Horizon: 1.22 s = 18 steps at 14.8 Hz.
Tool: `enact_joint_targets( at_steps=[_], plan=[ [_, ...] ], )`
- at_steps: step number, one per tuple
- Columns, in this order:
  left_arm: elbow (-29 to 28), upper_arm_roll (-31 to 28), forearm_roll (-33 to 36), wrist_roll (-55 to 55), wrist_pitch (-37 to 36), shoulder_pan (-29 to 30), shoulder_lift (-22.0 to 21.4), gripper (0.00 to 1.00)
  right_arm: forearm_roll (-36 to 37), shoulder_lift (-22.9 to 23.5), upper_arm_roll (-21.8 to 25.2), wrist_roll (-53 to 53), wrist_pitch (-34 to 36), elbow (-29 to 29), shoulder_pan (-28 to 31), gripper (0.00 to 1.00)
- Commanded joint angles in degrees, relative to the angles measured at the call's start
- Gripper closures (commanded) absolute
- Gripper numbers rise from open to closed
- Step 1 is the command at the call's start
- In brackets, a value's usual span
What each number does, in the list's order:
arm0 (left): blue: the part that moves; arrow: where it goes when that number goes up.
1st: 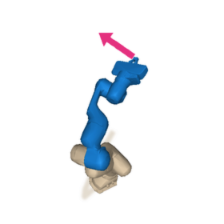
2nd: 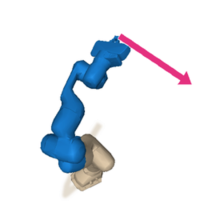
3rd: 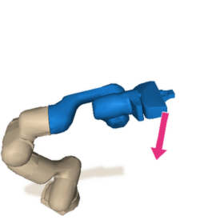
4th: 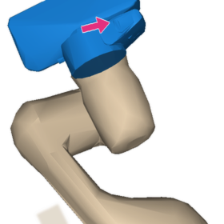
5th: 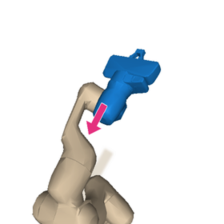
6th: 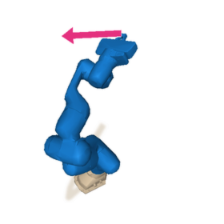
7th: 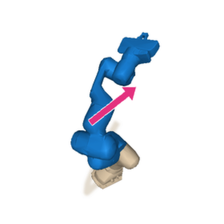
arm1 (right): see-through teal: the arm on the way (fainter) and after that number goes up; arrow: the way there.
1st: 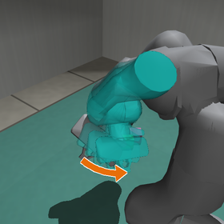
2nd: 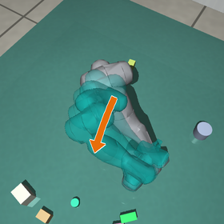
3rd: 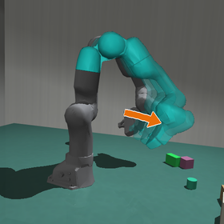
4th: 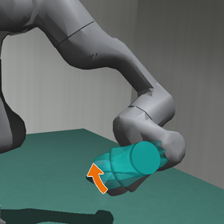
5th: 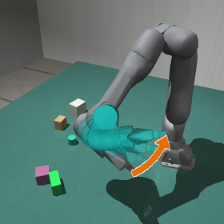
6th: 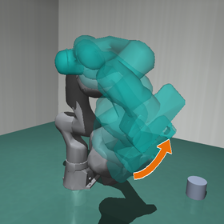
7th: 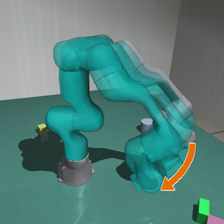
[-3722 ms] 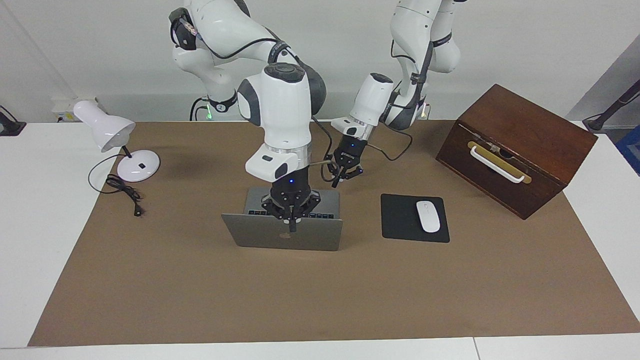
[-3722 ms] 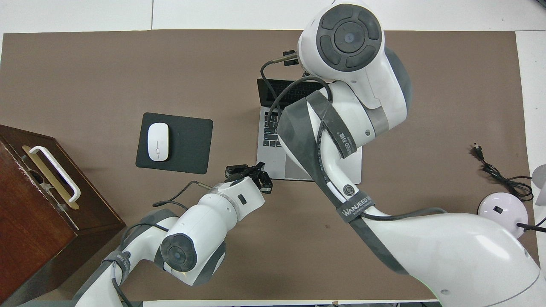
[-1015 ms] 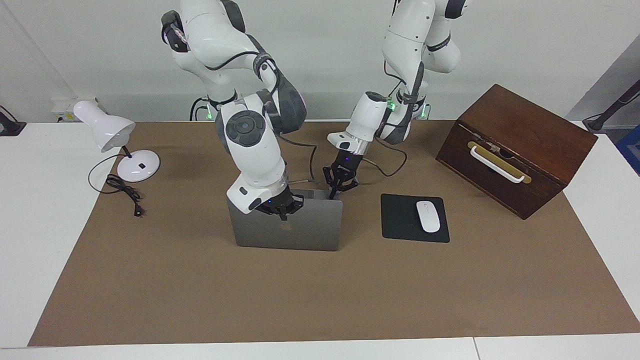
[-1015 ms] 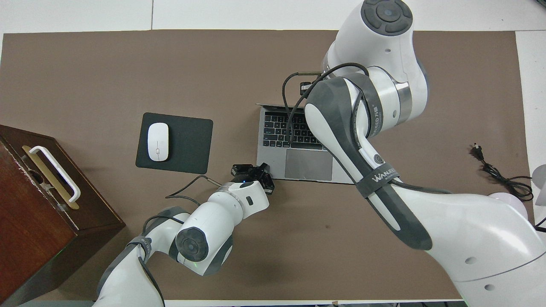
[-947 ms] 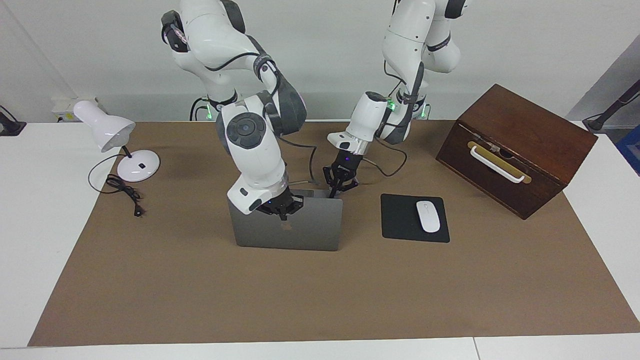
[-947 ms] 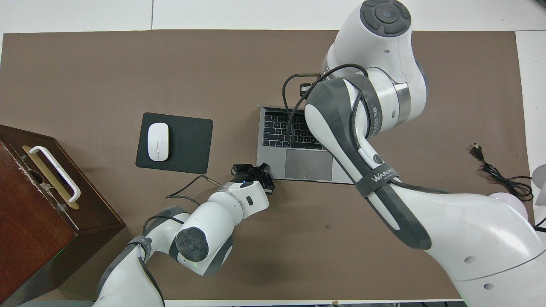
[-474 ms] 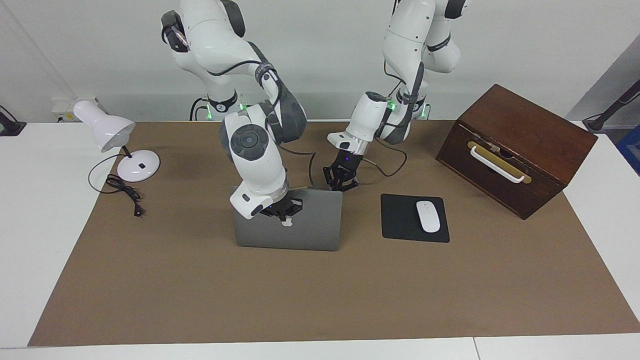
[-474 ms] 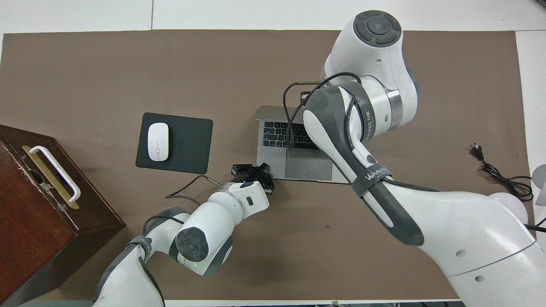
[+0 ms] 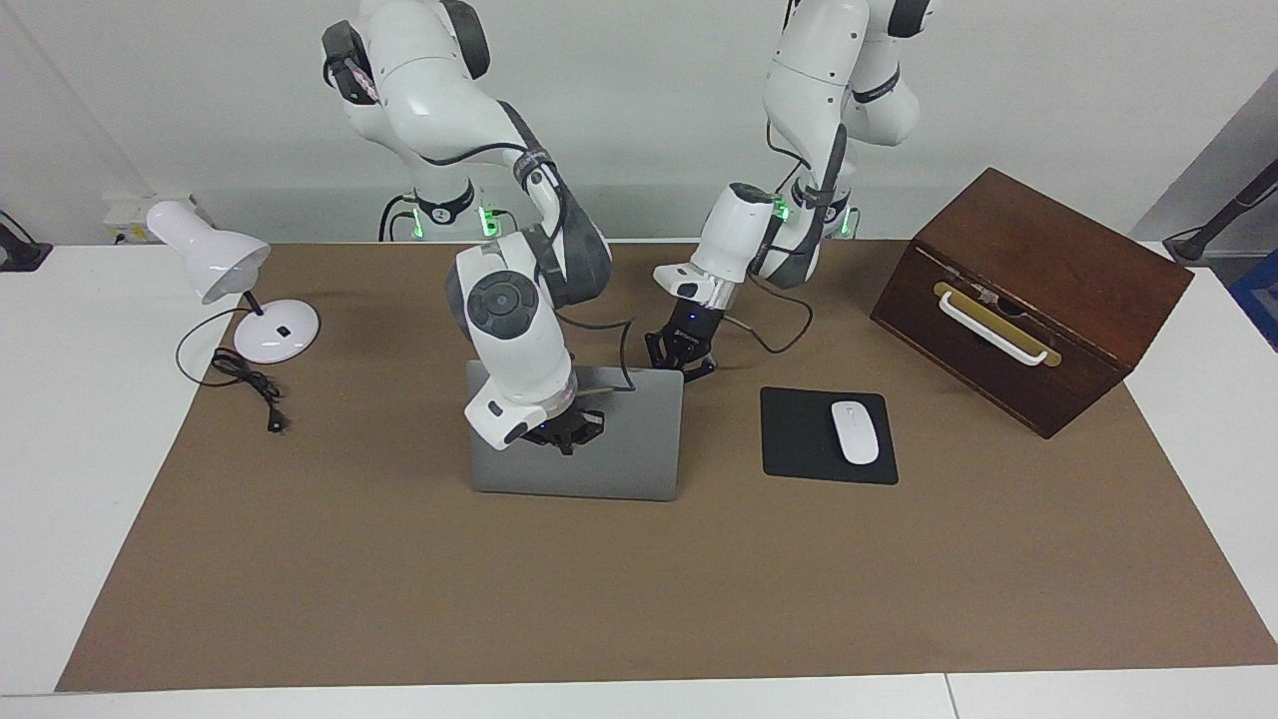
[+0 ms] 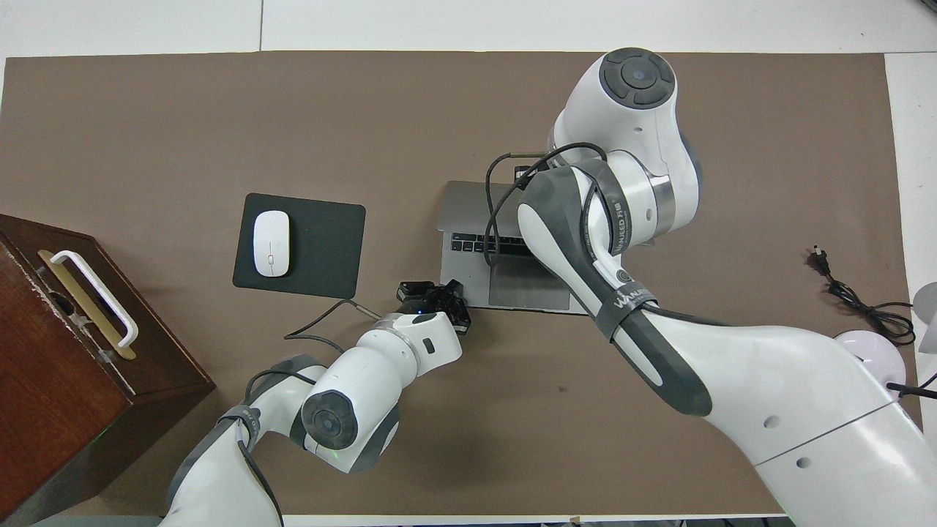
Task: Close laptop with both arms
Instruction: 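Push the laptop lid down toward the keyboard with the right gripper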
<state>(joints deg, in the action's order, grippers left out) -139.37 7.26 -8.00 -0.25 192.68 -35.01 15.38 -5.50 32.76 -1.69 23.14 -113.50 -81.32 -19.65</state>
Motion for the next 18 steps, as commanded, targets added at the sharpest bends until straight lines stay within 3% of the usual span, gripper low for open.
enact_joint_targets(
  at_steps=[1,11,18],
  plan=[
    [0.5,-0.8,-0.3,1.5,0.9,-0.5,4.8,1.00,-0.9,-0.9,-0.6,-1.0,-2.8,-3.8,0.6,1.00],
    [0.5,-0.8,-0.4,2.2,1.6,-0.8,5.5,1.00,-0.7,0.4,-0.6,-1.6,-8.3,-6.7,0.7,1.00],
    [0.6,-0.8,-0.4,2.2,1.6,-0.7,5.5,1.00,-0.6,0.7,-0.6,-1.6,-8.6,-6.8,0.7,1.00]
  ],
)
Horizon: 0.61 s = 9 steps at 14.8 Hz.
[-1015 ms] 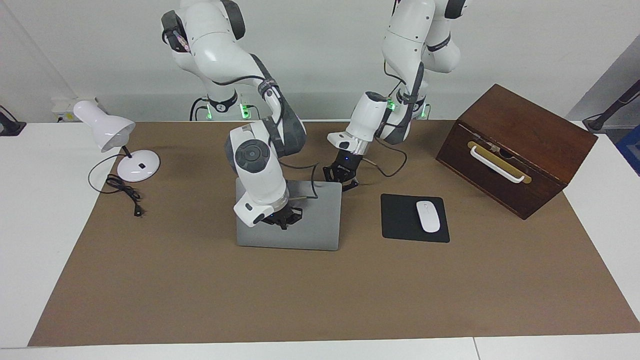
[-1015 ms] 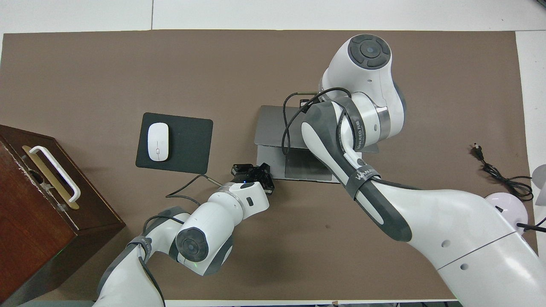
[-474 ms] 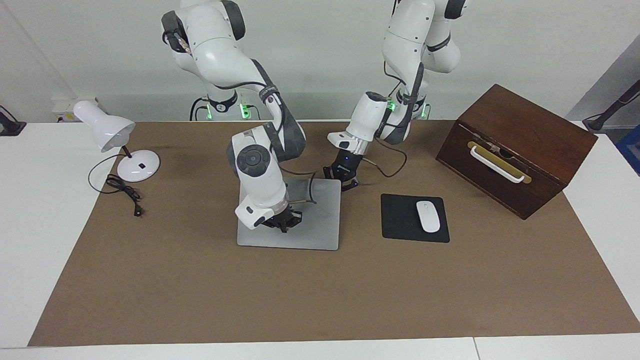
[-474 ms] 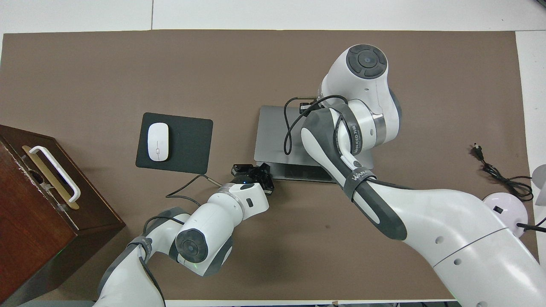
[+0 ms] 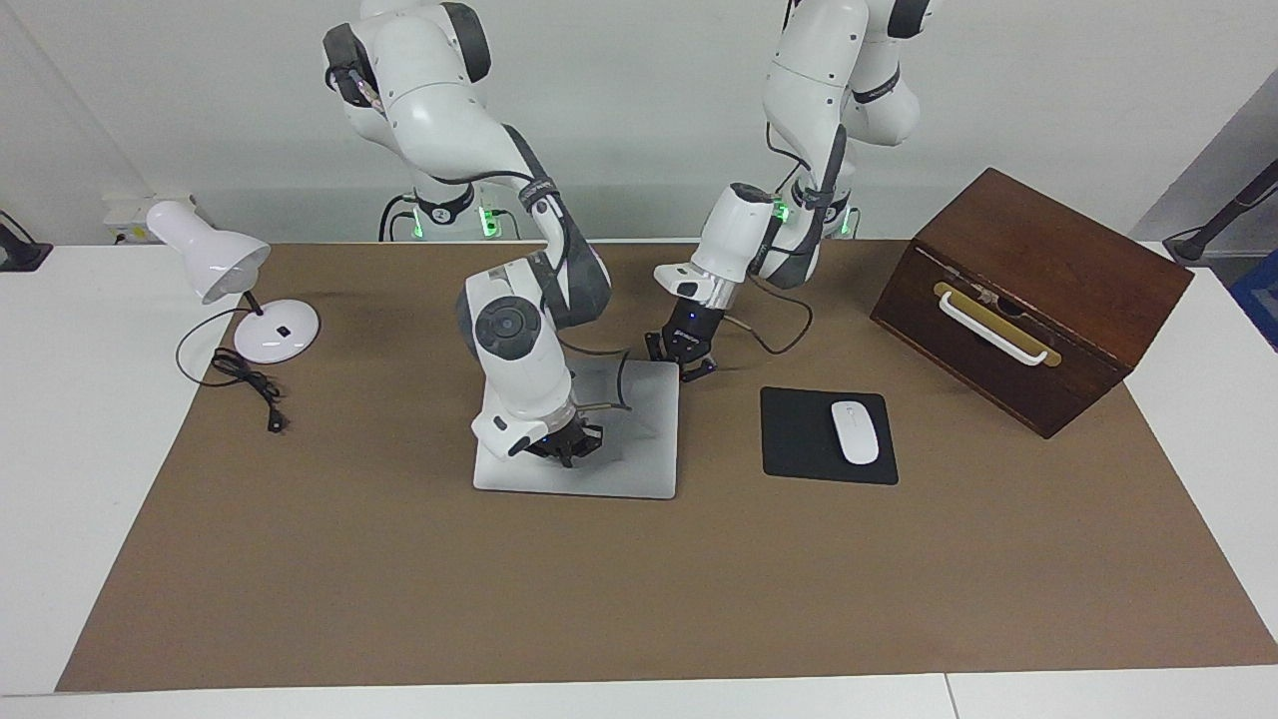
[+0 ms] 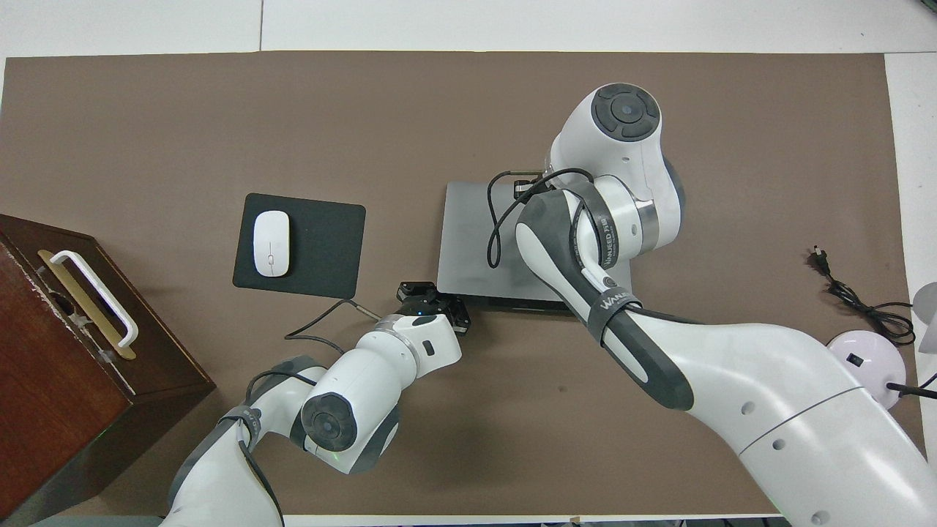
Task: Close laptop with both arms
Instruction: 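Push the laptop lid down toward the keyboard with the right gripper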
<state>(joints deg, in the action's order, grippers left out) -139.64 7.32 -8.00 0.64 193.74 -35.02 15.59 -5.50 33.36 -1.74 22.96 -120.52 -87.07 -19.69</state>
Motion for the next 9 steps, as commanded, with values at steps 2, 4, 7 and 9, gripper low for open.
enact_joint_targets(
  at_steps=[2,4,7,9],
  plan=[
    [0.9,-0.8,-0.4,1.2,0.6,-0.7,5.3,1.00,-0.6,0.1,-0.5,-1.4,-2.3,-1.5,0.7,1.00],
    [0.9,-0.8,-0.4,1.2,0.6,-0.7,5.3,1.00,-0.6,0.1,-0.5,-1.4,-2.9,-2.1,0.7,1.00],
    [0.9,-0.8,-0.4,1.1,0.5,-0.6,5.3,1.00,-0.6,0.1,-0.5,-1.4,-3.1,-2.2,0.7,1.00],
    [0.9,-0.8,-0.4,1.1,0.5,-0.6,5.3,1.00,-0.4,0.0,-0.5,-1.5,-1.8,-1.6,0.8,1.00]
  ],
)
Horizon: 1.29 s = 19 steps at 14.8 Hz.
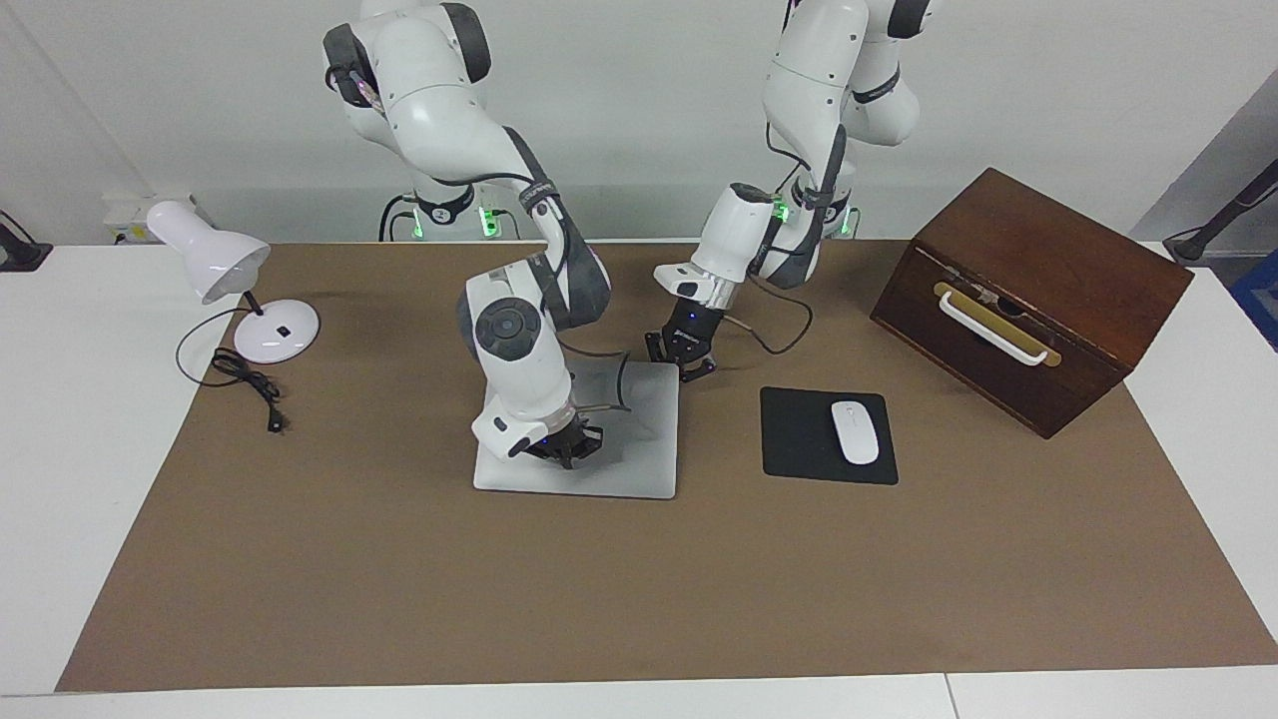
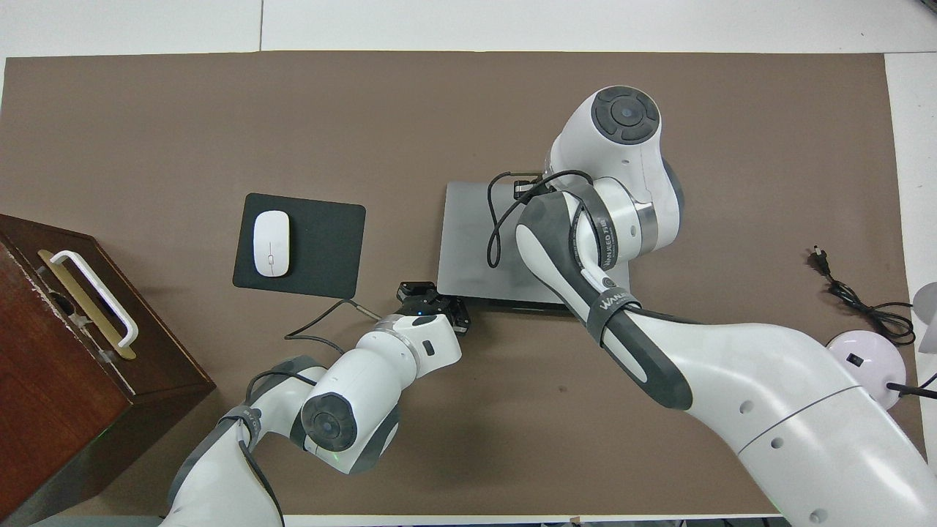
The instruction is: Close laptop with both arms
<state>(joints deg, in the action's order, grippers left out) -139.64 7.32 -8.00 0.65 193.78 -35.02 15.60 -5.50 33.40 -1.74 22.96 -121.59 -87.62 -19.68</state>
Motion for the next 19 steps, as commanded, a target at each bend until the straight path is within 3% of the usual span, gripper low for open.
enact_joint_targets(
  at_steps=[1,5,10,13,19],
  plan=[
    [0.9,-0.8,-0.4,1.0,0.5,-0.6,5.3,1.00,-0.2,0.0,-0.5,-1.5,0.2,-0.8,0.8,1.00],
    [1.0,-0.8,-0.4,0.8,0.0,-0.6,5.3,1.00,0.1,-1.4,-0.4,-3.8,7.6,3.0,3.2,1.00],
    [1.2,-0.7,-0.4,-0.6,-0.2,-0.3,5.2,1.00,0.3,-7.6,0.2,-10.1,16.6,6.3,7.8,1.00],
    [1.2,-0.6,-0.4,-1.0,-1.5,-0.2,4.5,1.00,5.7,-11.6,0.2,-16.3,20.2,8.3,11.3,1.00],
    [1.2,-0.5,-0.4,-1.6,-8.8,0.4,0.5,1.00,12.8,-16.3,0.2,-40.1,23.2,12.5,19.5,1.00]
  ],
)
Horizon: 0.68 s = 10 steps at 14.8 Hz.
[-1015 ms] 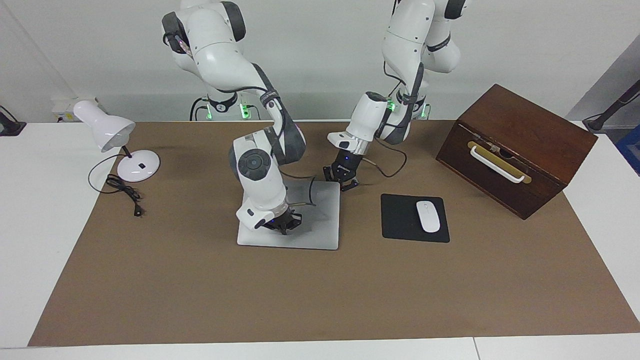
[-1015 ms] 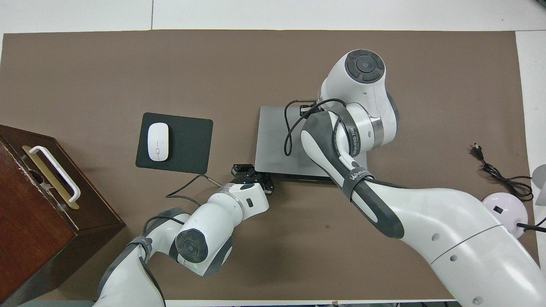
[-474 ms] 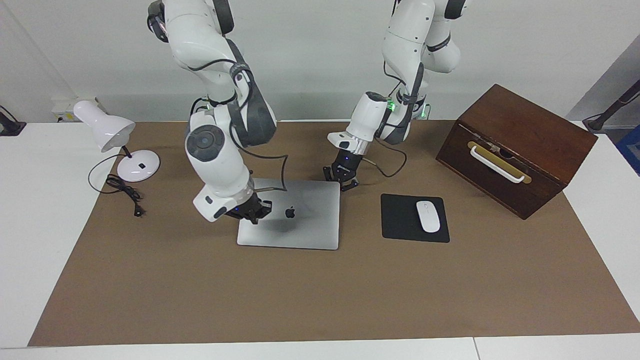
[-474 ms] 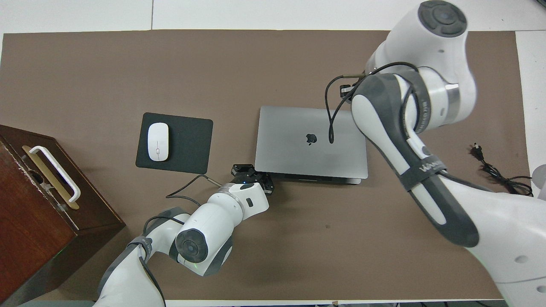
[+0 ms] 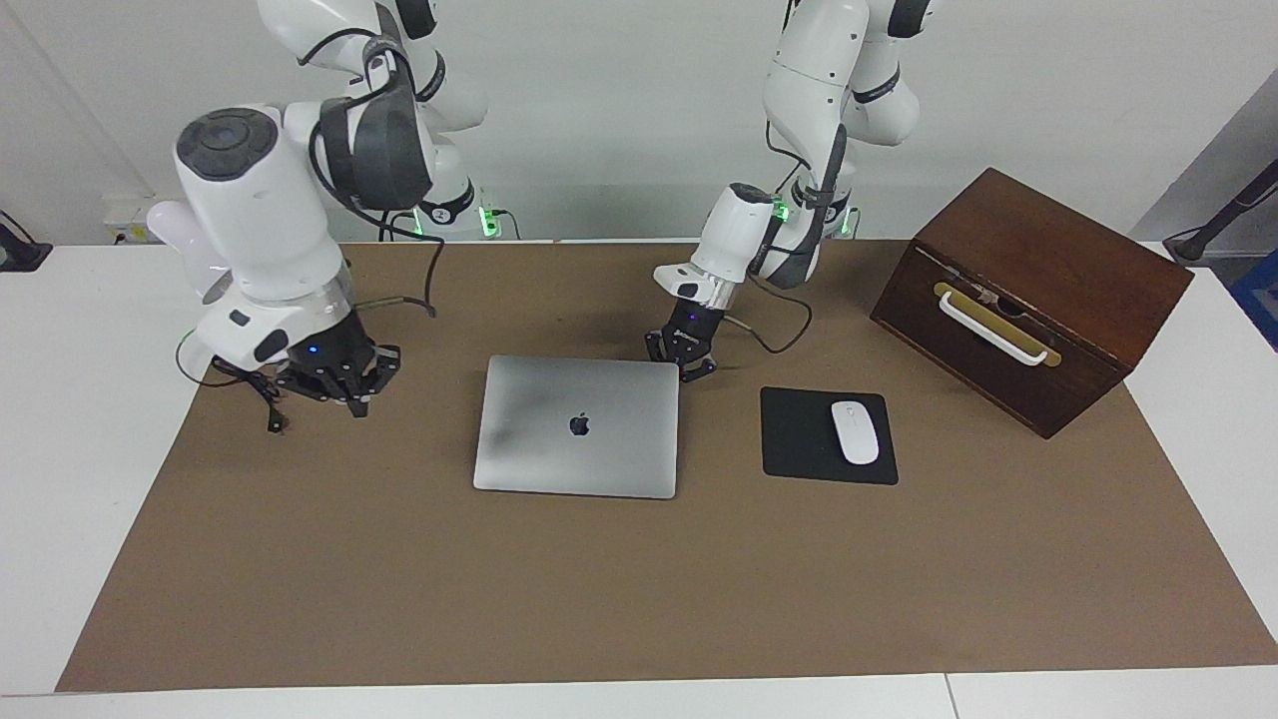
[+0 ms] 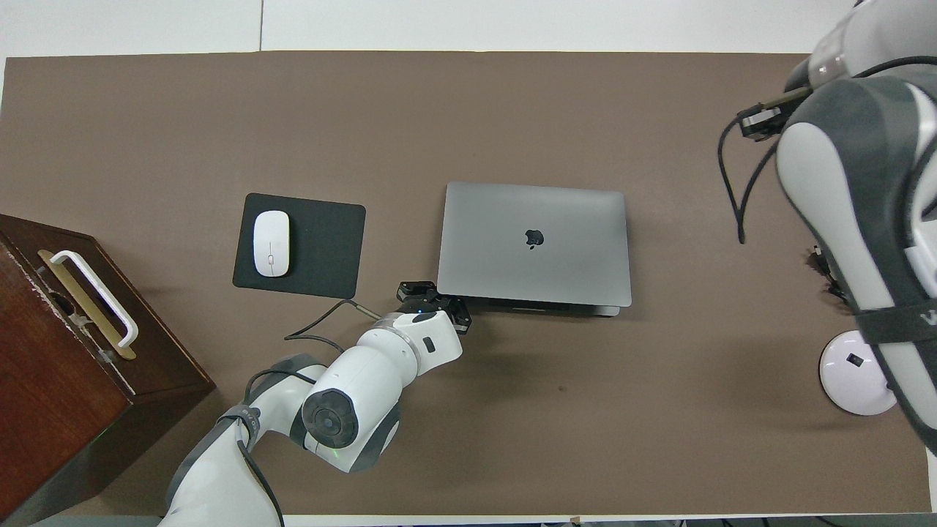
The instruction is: Close laptop with both arms
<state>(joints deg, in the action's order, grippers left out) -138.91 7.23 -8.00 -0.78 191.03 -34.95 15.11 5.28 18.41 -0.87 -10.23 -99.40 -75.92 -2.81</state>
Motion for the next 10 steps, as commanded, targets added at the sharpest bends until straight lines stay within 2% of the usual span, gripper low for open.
enact_joint_targets(
  at_steps=[1,2,3,4,5,8,10],
  plan=[
    [0.6,-0.3,-0.4,-0.2,-8.5,0.8,-0.1,1.00,2.5,-2.1,-0.7,-8.9,1.0,0.8,3.9,0.93],
    [0.6,-0.1,-0.4,-0.2,-10.5,0.8,-1.2,1.00,2.5,-2.6,-0.7,-9.8,1.0,0.8,5.0,0.74],
    [0.6,-0.1,-0.5,-0.2,-11.5,0.8,-1.9,1.00,2.5,-3.2,-0.8,-10.4,1.0,0.8,6.1,0.50],
    [0.6,-0.1,-0.5,-0.2,-11.7,0.8,-2.4,1.00,2.3,-3.6,-0.8,-10.7,1.0,0.8,6.9,0.16],
    [0.5,-0.1,-0.5,-0.2,-12.1,0.8,-2.8,1.00,2.2,-3.9,-0.8,-10.6,0.8,0.8,7.5,0.00],
    [0.0,-0.1,-0.5,-0.2,-12.4,0.5,-3.2,1.00,1.4,-4.3,-0.6,-9.7,0.3,0.8,8.7,0.00],
    [-0.7,-0.1,-0.6,-0.3,-12.4,0.4,-4.0,1.00,-3.0,-5.0,-0.8,-6.2,0.9,0.8,10.4,0.00]
  ],
)
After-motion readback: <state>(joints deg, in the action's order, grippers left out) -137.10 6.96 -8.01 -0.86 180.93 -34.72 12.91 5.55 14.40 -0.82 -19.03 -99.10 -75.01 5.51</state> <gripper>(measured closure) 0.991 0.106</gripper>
